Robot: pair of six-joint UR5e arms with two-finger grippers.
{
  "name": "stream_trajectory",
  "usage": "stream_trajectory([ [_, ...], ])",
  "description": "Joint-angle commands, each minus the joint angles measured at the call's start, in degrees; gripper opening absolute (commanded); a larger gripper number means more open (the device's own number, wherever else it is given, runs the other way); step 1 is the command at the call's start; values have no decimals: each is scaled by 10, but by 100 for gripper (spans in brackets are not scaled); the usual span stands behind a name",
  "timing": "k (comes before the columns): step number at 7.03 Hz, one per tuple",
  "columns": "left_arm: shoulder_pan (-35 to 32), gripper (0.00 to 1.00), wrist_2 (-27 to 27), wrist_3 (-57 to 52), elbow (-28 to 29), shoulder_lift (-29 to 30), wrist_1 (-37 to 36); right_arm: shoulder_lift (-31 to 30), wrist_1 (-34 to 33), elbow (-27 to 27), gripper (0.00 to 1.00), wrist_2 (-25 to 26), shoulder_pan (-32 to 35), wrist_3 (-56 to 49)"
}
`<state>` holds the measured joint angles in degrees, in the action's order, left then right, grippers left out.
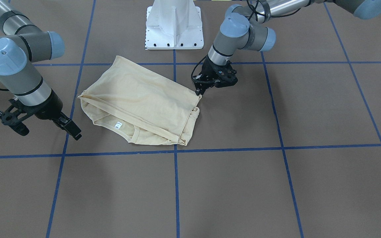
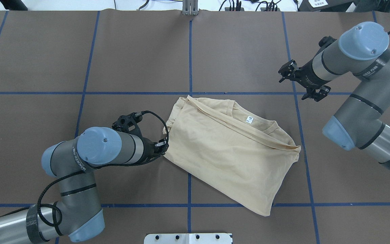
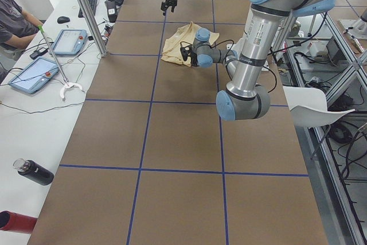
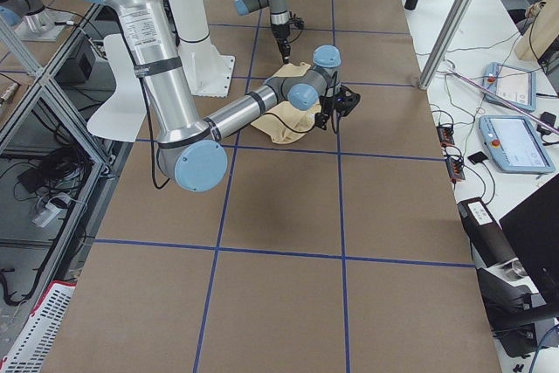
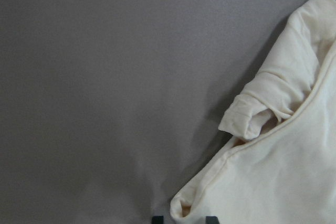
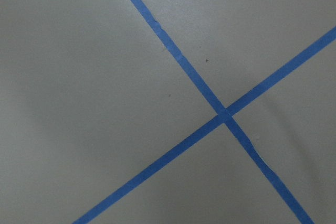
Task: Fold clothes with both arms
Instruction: 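Pinch the shirt corner with the left gripper and rotate the shirt upright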
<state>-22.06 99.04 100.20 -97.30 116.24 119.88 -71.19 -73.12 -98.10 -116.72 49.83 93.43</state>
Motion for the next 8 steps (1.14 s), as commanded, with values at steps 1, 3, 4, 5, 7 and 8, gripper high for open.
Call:
stream_trajectory([
  [1, 0, 0, -1, 0, 0, 0, 1, 0, -1, 2, 100, 0, 0, 0],
  [3, -5, 0, -2, -7, -6, -3, 1, 0, 0, 2, 100, 0, 0, 0],
  [4, -29, 0, -2, -32, -8, -7, 1, 0, 0, 3, 100, 0, 0, -1],
  [5, -56, 0, -2, -88, -1, -7, 0, 1, 0, 5, 100, 1, 0, 0],
  [7, -133, 0, 2, -189, 45, 2, 9, 2, 0, 5, 100, 0, 0, 0],
  [8, -169, 0, 3, -220, 87, 39, 9, 4, 0, 5, 100, 0, 0, -1],
])
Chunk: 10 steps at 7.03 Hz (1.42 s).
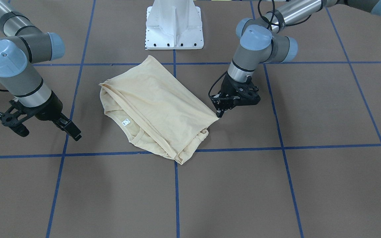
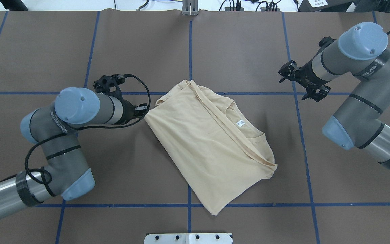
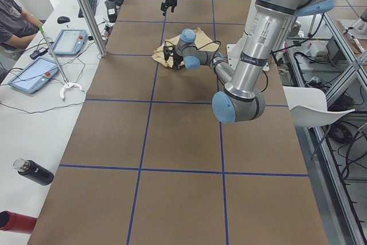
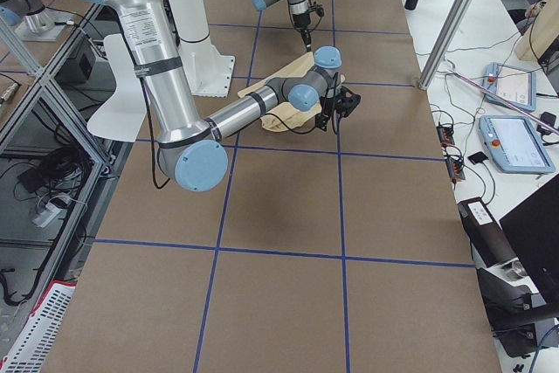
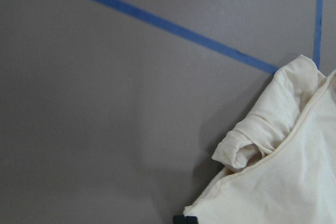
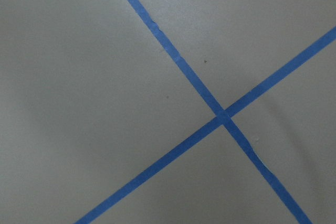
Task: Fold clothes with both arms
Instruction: 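Pinch the shirt corner with the left gripper and rotate the shirt upright, then release the left gripper while the right gripper pinches the collar corner nearest the robot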
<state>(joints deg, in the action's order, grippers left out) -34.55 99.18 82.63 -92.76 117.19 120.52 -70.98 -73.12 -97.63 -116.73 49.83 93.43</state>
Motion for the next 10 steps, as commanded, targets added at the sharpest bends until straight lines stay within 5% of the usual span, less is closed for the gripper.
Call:
stream_trajectory([
  [1, -68, 0, 1, -73, 103, 71, 11, 7, 0, 1, 100, 0, -1, 1],
  [3, -88, 0, 0, -76, 267, 152, 131, 27, 0, 2, 100, 1, -14, 4],
  [4, -98, 19, 1, -97, 299, 176, 142, 44, 0, 2, 100, 8, -34, 20],
  [5, -104, 57, 2, -107, 299, 179, 142, 58, 1, 2, 100, 34, -60, 47],
  [6, -105, 68, 3, -110, 297, 179, 143, 72, 1, -2, 100, 72, -86, 56],
  [10, -123, 68, 68, -112, 194, 116, 127, 85, -6, -55, 100, 191, -240, 147],
])
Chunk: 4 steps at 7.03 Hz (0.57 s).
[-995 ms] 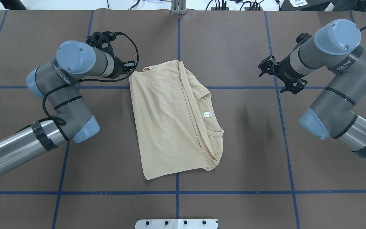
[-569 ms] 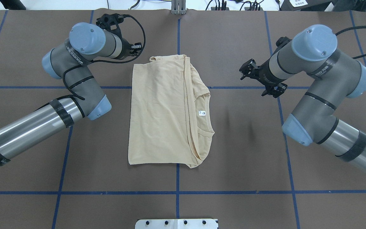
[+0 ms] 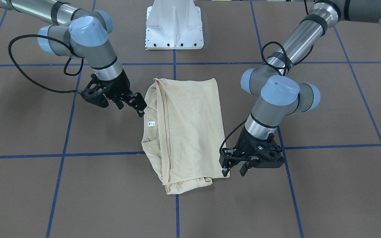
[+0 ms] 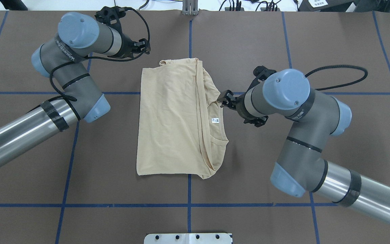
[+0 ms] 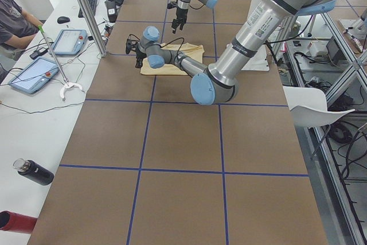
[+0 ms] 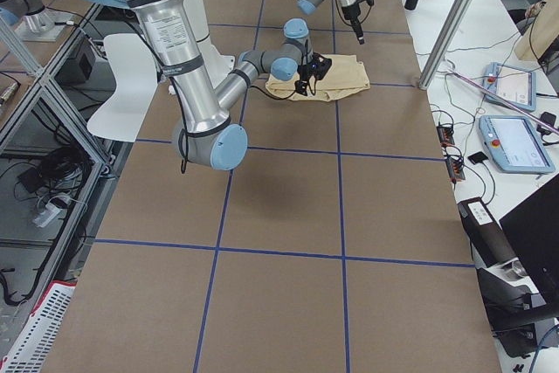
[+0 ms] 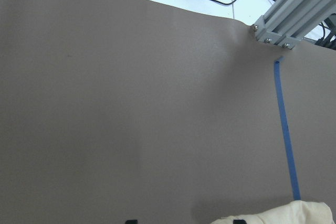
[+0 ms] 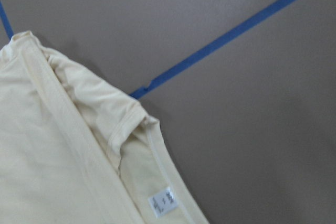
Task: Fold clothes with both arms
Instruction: 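Release the left gripper while the right gripper pinches the collar corner nearest the robot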
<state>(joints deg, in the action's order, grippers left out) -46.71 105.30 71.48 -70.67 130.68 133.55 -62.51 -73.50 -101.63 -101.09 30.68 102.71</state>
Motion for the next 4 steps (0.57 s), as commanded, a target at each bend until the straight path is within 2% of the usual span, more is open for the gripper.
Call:
stream_trajectory([
  [1, -1, 68, 7, 0, -27, -20, -3, -1, -4, -17, 100, 75, -88, 72],
  [3, -1, 68, 7, 1, -27, -19, -3, -2, -4, -17, 98, 106, -124, 153],
  [4, -1, 68, 7, 1, -28, -20, -3, -7, -4, -16, 97, 110, -136, 155],
])
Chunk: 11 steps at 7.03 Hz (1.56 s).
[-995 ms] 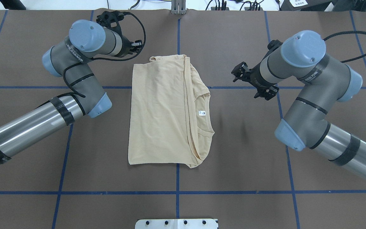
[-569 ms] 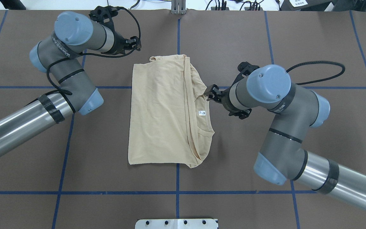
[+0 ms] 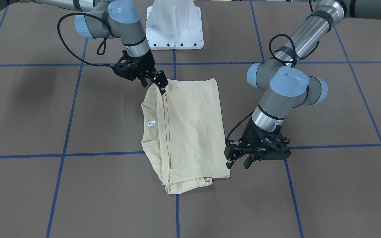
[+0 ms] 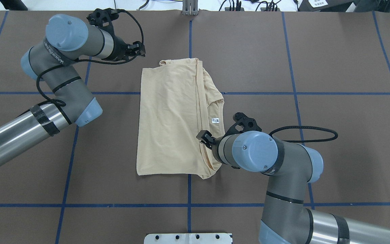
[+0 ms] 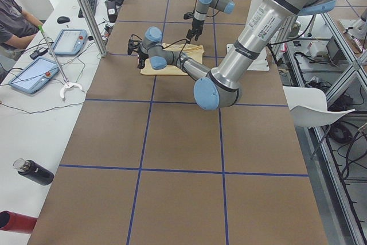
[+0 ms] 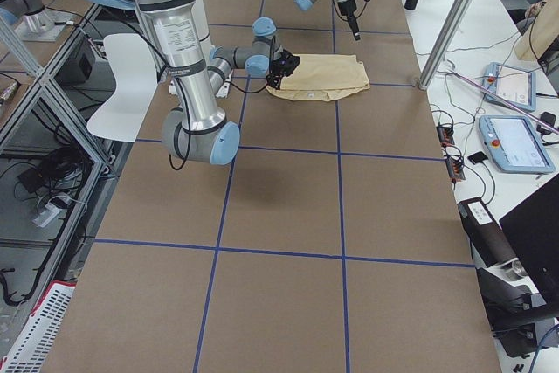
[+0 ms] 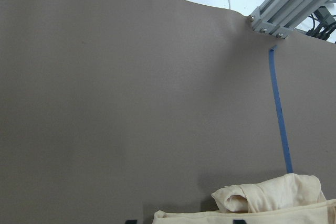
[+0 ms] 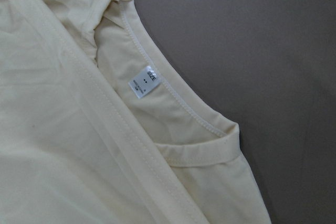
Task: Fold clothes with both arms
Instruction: 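Release the left gripper while the right gripper pinches the collar corner nearest the robot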
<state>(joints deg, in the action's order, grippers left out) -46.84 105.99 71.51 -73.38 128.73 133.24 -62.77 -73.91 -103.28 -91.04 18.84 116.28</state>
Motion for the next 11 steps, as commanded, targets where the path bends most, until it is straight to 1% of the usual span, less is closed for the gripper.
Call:
stream_trajectory([
  [1, 0, 68, 0, 2, -1, 0, 0, -4, 0, 4, 94, 25, -33, 26],
  [4, 0, 68, 0, 6, -1, 2, -1, -7, -1, 7, 86, 31, -50, 33],
  [5, 0, 68, 0, 6, -2, 1, 0, -8, -1, 7, 80, 34, -52, 33],
  [6, 0, 68, 0, 6, -1, 1, 0, -7, -1, 7, 61, 36, -53, 40],
  [7, 0, 68, -1, 6, -2, 1, 0, -8, -1, 8, 46, 38, -54, 43],
  [9, 0, 68, -1, 6, -6, 0, -1, -8, -1, 11, 26, 42, -56, 47],
  [11, 0, 68, -1, 6, -21, -1, -17, -6, -1, 12, 0, 42, -56, 57],
])
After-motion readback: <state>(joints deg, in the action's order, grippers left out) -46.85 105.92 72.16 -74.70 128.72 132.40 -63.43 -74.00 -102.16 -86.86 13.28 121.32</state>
